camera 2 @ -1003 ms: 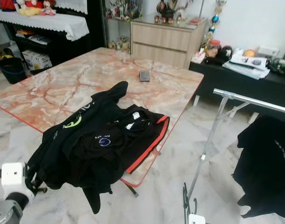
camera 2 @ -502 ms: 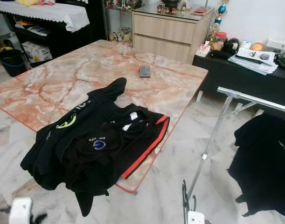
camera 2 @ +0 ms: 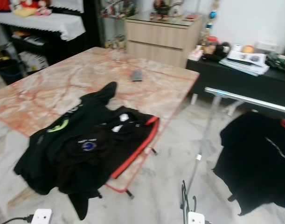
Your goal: Hang hanger
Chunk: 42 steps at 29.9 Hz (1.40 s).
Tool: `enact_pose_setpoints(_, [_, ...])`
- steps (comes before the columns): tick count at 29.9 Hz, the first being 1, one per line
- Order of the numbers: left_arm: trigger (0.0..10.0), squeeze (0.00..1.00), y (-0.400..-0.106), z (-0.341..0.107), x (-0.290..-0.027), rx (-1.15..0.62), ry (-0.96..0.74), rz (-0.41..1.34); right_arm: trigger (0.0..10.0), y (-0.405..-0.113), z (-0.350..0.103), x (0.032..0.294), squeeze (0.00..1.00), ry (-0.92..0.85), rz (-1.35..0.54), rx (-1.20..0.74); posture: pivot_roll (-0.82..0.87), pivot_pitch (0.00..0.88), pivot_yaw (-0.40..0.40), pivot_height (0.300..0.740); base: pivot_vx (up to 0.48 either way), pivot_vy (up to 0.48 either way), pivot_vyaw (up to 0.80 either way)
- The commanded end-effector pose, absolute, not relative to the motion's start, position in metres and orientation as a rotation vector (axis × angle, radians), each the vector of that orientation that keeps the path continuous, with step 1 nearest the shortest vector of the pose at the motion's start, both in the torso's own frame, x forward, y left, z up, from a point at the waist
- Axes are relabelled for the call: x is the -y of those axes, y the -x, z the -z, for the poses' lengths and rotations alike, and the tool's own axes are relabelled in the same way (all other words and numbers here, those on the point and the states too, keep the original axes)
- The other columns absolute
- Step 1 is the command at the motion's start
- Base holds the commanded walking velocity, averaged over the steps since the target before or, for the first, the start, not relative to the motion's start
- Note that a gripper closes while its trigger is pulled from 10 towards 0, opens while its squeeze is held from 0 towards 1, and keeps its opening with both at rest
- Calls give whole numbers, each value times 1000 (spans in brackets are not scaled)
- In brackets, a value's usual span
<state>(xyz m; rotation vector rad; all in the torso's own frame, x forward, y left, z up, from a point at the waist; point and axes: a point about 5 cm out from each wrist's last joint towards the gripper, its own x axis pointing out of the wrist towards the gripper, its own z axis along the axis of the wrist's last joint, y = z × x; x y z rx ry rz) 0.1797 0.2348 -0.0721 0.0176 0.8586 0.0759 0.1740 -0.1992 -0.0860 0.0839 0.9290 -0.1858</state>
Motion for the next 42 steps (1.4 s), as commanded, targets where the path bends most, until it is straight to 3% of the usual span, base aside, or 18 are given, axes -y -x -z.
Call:
enact_pose_setpoints(1, [10000,0,-177,72,-241,-872,-42,-84,10000,-175,86,195,0,-91,182,-927,92,0,-3,740,0,-360,0])
enact_pose_setpoints(42, [10000,0,-176,78,-223,-884,-37,-31,10000,-183,81,198,0,-96,202,-885,91,43,-19,740,0,-370,0])
